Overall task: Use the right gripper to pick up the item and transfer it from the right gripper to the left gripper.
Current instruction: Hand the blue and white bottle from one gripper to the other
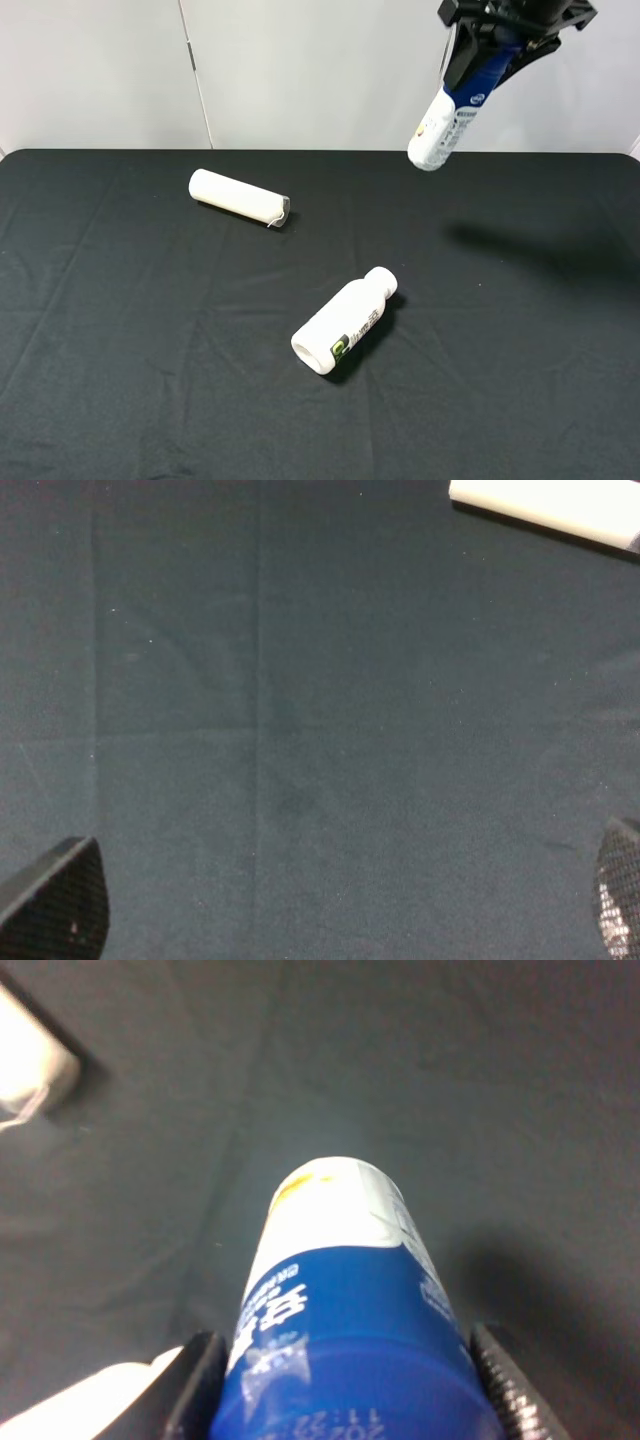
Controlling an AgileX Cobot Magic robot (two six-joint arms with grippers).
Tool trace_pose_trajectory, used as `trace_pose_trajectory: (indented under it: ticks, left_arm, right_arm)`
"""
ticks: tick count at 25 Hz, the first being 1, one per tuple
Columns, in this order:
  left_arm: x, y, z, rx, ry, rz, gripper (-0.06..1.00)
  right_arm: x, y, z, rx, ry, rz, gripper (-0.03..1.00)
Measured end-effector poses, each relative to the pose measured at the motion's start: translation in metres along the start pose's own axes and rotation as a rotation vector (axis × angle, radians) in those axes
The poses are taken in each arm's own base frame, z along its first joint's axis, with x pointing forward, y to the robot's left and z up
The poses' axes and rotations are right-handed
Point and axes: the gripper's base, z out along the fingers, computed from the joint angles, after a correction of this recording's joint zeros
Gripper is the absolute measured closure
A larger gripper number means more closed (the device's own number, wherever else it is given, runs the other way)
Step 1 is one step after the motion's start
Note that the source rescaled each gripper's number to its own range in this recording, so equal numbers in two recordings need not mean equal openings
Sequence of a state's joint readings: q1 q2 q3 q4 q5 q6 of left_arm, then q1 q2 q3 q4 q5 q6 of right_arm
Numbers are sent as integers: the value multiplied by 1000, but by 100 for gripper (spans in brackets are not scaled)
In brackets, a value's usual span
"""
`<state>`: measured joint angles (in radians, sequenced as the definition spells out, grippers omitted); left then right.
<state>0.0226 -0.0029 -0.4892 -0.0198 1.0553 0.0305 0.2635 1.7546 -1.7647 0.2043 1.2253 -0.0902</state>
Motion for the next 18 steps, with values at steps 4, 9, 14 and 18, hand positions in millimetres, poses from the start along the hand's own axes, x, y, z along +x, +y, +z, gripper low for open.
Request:
trace_pose_trajectory:
  ticks: [4, 9, 14, 18]
  left_arm:
    - [0, 0, 0, 0, 0, 0, 1]
    - [0, 0, 0, 0, 0, 0, 1]
    - [0, 0, 0, 0, 0, 0, 1]
    - [0, 0, 0, 0, 0, 0, 1]
  right_arm:
    - [4, 22, -16, -23, -32, -67, 93]
    - [12, 71, -23, -95, -36, -191, 93]
    - [22, 108, -24, -147, -24, -292, 93]
    - [31, 135, -23, -191, -15, -399, 93]
